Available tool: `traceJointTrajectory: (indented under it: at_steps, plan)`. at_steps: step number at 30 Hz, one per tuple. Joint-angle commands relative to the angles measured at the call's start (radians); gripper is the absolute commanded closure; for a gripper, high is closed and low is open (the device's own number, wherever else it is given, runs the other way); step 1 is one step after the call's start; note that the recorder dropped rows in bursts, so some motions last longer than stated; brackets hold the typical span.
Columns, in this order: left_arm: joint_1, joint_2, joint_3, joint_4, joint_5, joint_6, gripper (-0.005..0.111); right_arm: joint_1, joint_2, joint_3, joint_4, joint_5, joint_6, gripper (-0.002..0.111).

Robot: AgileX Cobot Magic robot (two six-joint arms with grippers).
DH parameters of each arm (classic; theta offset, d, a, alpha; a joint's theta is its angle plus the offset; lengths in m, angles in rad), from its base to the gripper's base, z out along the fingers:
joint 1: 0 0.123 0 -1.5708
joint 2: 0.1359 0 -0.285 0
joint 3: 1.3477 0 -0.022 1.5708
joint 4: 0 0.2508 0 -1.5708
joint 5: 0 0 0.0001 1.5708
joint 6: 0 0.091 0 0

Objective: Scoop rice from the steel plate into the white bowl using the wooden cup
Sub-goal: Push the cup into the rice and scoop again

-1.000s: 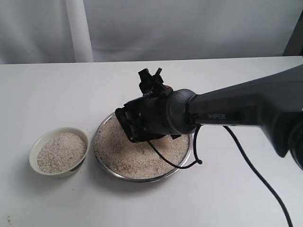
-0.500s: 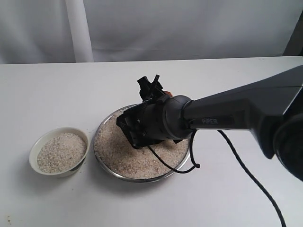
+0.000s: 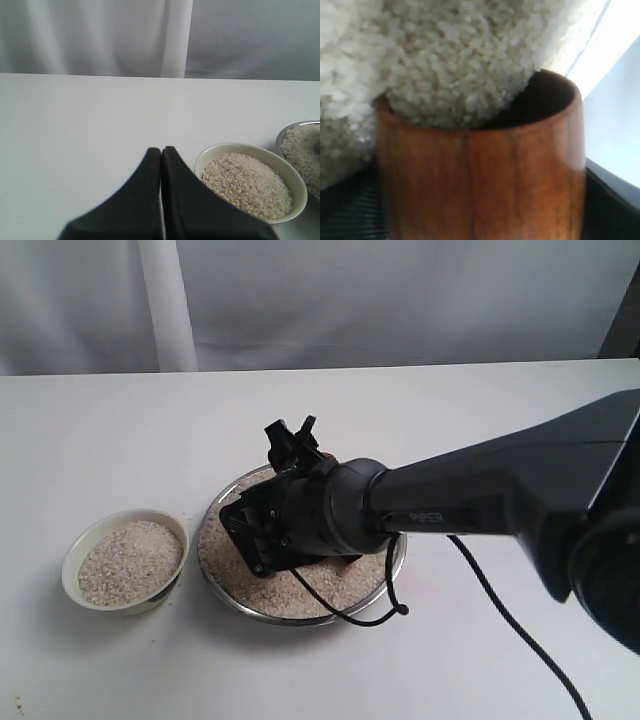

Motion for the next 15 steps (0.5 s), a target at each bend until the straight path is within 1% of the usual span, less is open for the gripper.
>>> traceJointTrajectory:
  at_steps: [1, 8, 15]
  plan:
    - [-0.005, 0.000, -0.006, -0.006, -0.007, -0.002, 0.107, 0.018, -0.001, -0.006, 0.043, -0.020, -0.006, 0.105]
    - [-0.005, 0.000, -0.006, -0.006, -0.007, -0.002, 0.107, 0.031, -0.001, -0.006, 0.100, -0.072, 0.026, 0.105]
    - [-0.005, 0.000, -0.006, -0.006, -0.007, -0.002, 0.107, 0.031, -0.023, -0.006, 0.134, -0.091, 0.114, 0.105]
